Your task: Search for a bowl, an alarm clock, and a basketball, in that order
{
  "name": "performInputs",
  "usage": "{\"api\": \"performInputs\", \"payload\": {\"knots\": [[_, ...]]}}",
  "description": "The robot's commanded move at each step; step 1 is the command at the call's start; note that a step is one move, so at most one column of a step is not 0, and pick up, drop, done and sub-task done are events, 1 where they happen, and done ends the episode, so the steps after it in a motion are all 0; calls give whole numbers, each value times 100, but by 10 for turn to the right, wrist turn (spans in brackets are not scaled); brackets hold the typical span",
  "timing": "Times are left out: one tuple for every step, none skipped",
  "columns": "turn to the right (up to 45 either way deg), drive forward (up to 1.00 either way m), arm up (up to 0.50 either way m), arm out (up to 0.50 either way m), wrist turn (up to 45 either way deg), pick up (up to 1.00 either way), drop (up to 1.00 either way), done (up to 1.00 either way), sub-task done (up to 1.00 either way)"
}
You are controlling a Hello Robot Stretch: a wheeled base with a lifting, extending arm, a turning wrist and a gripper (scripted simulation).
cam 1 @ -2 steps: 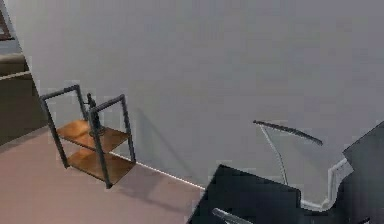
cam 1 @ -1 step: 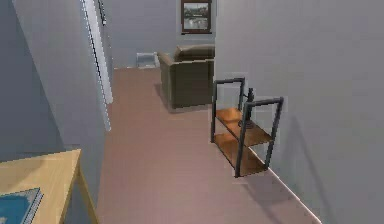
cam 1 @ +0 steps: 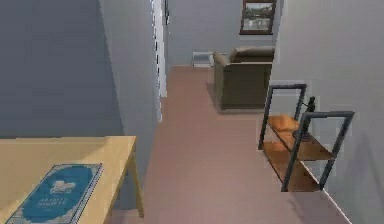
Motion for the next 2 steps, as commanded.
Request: {"api": "performInputs", "payload": {"knots": [[0, 100, 0, 0, 0, 0, 0, 0, 0], [0, 100, 0, 0, 0, 0, 0, 0, 0]]}}
